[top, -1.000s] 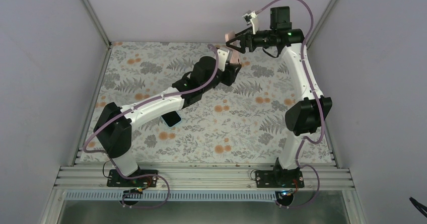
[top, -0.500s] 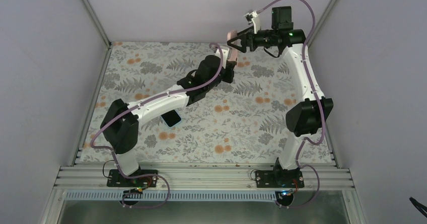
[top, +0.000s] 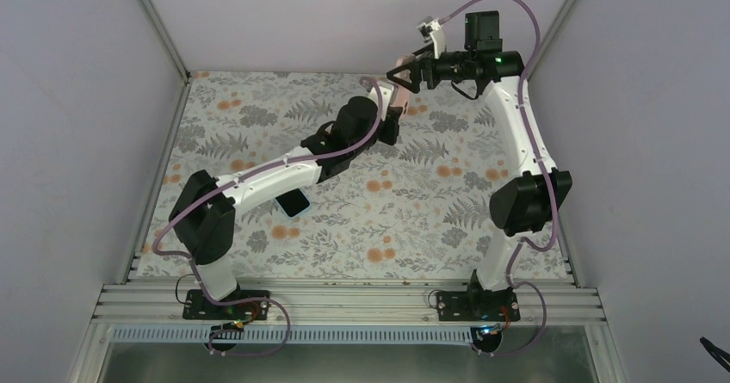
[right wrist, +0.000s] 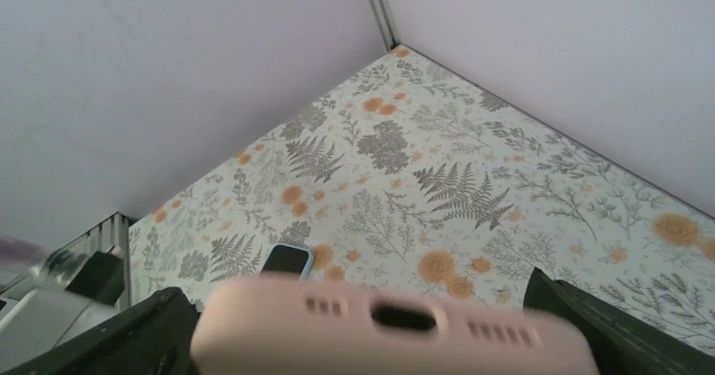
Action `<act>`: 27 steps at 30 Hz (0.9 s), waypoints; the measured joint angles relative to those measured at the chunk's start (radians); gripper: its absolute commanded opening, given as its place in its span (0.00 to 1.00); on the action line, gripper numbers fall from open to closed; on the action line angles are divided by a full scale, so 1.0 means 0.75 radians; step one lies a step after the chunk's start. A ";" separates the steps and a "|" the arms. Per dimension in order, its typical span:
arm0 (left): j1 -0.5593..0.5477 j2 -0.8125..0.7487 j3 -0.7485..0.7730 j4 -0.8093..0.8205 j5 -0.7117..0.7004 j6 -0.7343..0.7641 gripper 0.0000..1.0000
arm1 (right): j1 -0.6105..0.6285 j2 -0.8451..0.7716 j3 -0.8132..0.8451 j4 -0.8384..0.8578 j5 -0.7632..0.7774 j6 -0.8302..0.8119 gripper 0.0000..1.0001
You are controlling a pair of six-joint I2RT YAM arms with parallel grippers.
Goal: Take the phone out of the phone case
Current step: Adjust the phone.
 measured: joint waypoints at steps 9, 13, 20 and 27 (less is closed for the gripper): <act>-0.049 -0.109 -0.092 0.019 -0.019 0.409 0.02 | -0.030 -0.119 -0.066 -0.087 0.018 -0.110 1.00; -0.066 -0.217 -0.273 0.202 -0.154 0.795 0.02 | -0.056 -0.185 -0.054 -0.208 -0.037 -0.166 1.00; -0.008 -0.259 -0.775 0.939 -0.472 1.616 0.02 | -0.209 -0.177 0.086 -0.426 -0.152 -0.297 1.00; 0.036 0.025 -0.947 1.656 -0.425 2.349 0.02 | -0.118 -0.185 -0.127 -0.520 -0.124 -0.446 0.97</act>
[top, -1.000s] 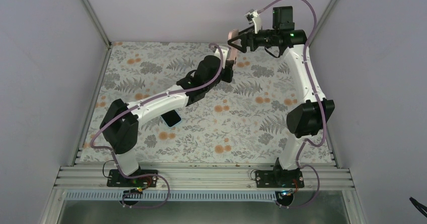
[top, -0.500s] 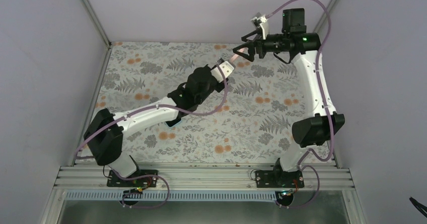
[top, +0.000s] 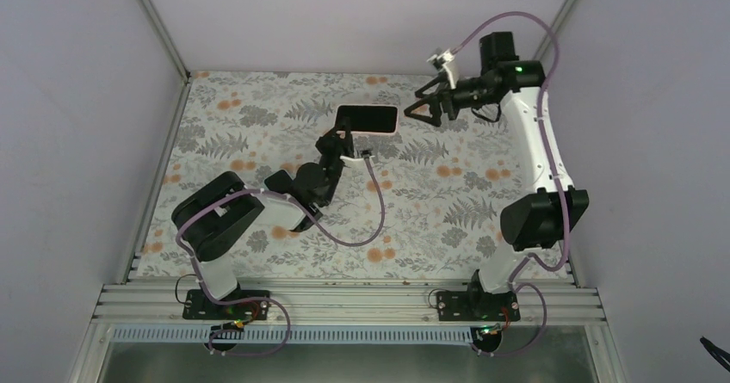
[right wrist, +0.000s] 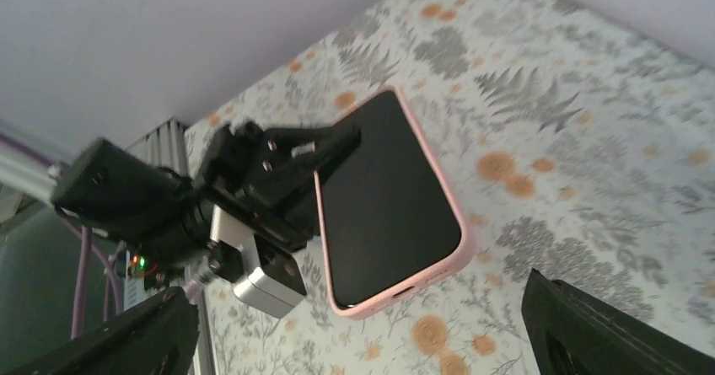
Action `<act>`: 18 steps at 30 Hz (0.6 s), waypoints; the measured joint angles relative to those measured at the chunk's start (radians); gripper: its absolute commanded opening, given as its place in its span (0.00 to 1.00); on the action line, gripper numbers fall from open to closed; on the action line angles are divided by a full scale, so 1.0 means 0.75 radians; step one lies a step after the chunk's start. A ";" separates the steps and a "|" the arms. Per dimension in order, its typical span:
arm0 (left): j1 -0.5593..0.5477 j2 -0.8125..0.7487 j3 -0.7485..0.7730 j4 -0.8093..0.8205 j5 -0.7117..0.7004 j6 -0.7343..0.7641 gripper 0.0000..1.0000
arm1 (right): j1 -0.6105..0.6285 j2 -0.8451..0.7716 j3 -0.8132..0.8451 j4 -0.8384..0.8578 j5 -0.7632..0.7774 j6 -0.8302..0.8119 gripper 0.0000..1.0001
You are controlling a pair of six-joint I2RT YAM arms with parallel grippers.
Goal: Take the phone out of the phone case
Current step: Adjust the phone.
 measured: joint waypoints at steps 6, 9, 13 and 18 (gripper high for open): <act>0.007 -0.006 0.044 0.211 0.120 0.198 0.02 | 0.092 -0.001 -0.071 -0.036 0.070 -0.076 0.93; 0.007 -0.021 0.064 0.266 0.185 0.257 0.02 | 0.091 0.003 -0.071 -0.037 0.093 -0.081 0.92; 0.010 -0.025 0.066 0.266 0.225 0.318 0.02 | 0.091 0.013 -0.071 -0.044 0.090 -0.084 0.86; 0.010 -0.025 0.067 0.264 0.253 0.360 0.02 | 0.091 0.064 -0.038 -0.056 0.027 -0.073 0.63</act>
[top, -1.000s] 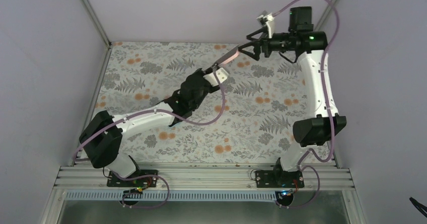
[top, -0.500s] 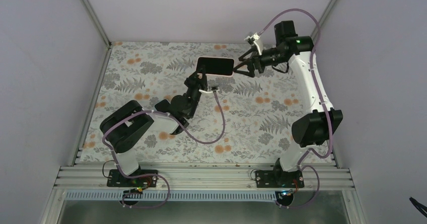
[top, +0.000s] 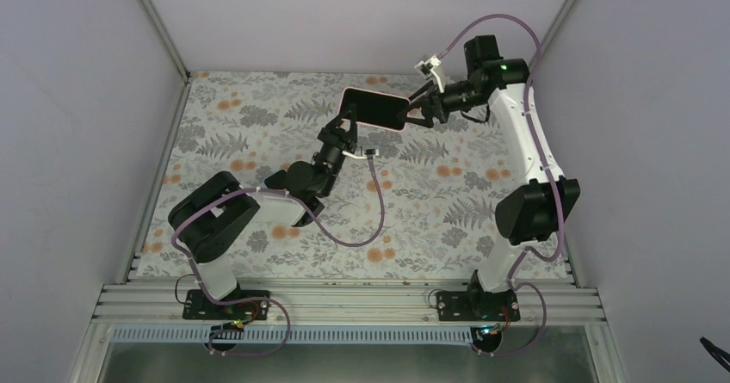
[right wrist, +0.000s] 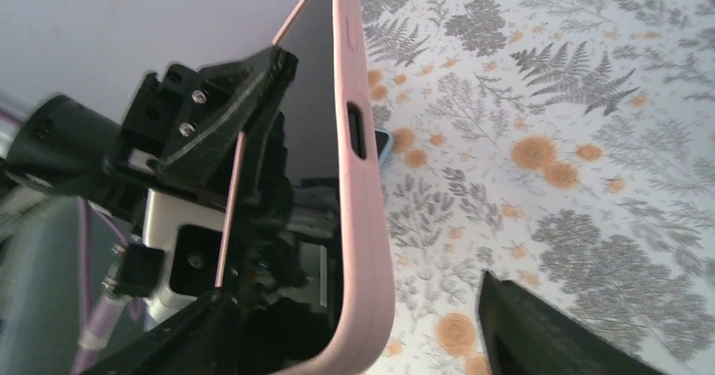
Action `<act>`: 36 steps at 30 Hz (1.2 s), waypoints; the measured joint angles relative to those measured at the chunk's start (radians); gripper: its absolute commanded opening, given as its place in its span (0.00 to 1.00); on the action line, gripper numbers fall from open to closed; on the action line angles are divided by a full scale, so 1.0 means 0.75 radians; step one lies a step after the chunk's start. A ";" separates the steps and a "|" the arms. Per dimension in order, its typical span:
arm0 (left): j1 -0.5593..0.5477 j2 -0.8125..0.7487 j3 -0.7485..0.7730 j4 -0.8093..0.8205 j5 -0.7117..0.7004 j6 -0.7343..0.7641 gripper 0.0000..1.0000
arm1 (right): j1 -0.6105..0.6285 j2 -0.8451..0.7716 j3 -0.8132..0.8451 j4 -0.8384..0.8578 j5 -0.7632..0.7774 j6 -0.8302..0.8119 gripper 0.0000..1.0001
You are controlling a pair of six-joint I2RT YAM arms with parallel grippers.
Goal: Take the phone out of the phone case
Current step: Adjust the phone.
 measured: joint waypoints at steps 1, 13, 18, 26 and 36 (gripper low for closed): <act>0.001 0.001 0.000 0.001 0.002 0.004 0.02 | 0.000 0.010 0.005 -0.002 -0.016 0.003 0.56; 0.003 0.069 0.087 0.005 -0.003 0.047 0.30 | -0.029 0.074 0.032 -0.027 -0.253 0.157 0.03; -0.006 0.080 0.129 0.005 0.002 0.054 0.90 | -0.018 0.074 0.043 -0.015 -0.263 0.157 0.03; -0.070 0.068 0.081 0.006 0.027 0.025 1.00 | -0.007 0.071 0.056 -0.008 -0.223 0.169 0.03; -0.261 -0.293 0.005 -0.178 -0.112 -0.251 1.00 | -0.019 0.056 0.163 0.051 -0.057 0.193 0.03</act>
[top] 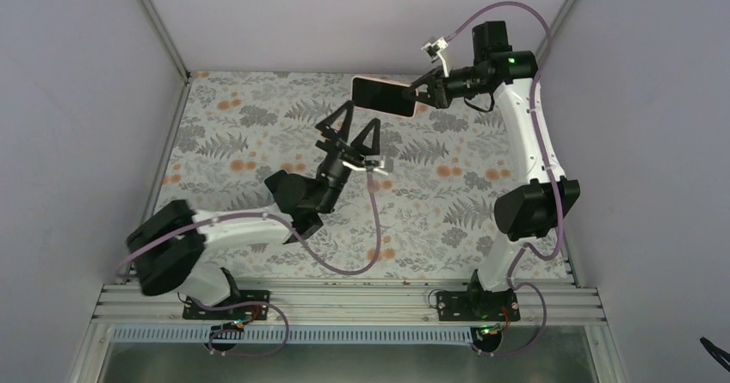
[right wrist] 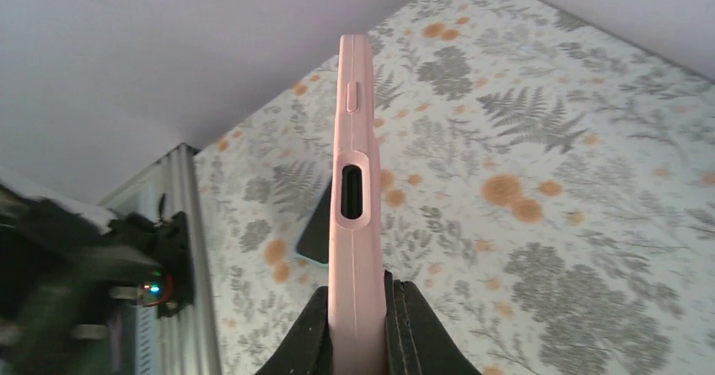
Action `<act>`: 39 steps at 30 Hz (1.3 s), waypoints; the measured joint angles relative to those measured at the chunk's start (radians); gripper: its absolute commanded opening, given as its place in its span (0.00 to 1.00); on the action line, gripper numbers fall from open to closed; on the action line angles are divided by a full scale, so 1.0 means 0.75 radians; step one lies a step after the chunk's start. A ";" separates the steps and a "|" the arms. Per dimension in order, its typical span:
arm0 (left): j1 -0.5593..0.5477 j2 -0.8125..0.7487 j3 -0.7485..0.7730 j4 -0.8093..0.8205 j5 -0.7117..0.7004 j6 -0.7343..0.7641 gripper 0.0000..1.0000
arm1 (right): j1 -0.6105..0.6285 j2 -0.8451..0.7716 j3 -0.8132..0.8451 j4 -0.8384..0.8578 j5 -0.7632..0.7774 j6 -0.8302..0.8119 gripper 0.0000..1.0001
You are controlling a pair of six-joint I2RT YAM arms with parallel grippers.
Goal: Take the phone out of the phone case
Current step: Adjust the phone.
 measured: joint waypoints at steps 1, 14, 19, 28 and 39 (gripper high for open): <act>-0.012 -0.061 0.016 -0.076 -0.019 -0.061 1.00 | -0.004 -0.002 0.008 0.015 0.028 -0.003 0.03; 0.482 -0.290 0.961 -2.136 0.758 -1.064 0.87 | -0.022 -0.116 -0.042 -0.049 0.133 -0.219 0.03; 0.543 -0.277 1.058 -2.486 1.059 -1.029 0.54 | -0.002 -0.244 -0.123 -0.061 0.127 -0.273 0.03; 0.716 0.163 1.540 -3.045 1.460 -0.872 0.61 | 0.159 -0.313 -0.242 -0.082 0.152 -0.322 0.03; 0.795 0.249 1.723 -3.471 1.721 -0.615 0.61 | 0.160 -0.315 -0.244 -0.087 0.170 -0.331 0.03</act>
